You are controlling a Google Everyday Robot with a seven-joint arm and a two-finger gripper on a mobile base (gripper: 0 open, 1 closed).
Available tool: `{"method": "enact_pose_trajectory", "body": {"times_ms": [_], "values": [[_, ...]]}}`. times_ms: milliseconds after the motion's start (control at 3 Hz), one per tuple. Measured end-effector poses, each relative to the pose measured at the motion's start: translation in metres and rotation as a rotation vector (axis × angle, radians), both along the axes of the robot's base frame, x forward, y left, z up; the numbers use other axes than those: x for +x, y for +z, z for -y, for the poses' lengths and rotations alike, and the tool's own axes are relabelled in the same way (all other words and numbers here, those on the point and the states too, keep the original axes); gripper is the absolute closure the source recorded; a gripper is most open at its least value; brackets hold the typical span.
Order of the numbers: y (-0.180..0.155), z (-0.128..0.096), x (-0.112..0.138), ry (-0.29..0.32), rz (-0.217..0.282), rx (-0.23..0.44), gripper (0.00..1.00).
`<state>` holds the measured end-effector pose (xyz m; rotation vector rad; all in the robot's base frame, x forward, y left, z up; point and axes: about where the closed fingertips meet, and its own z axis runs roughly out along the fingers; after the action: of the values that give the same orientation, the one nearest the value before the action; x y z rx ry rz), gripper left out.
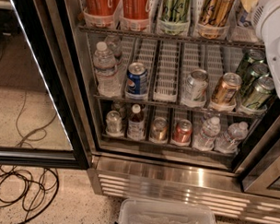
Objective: Pick blue plastic bottle from top shelf of fridge
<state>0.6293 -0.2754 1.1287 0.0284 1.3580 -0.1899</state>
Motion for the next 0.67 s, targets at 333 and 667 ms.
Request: {"method": "enact_pose_trajectory", "body": {"times_ms": [333,667], "values": [[0.012,-0.005,-0.002,0.03,0.018,0.036,1.0],[0.009,-0.018,-0.013,0.1,-0.003,0.058,1.0]]}}
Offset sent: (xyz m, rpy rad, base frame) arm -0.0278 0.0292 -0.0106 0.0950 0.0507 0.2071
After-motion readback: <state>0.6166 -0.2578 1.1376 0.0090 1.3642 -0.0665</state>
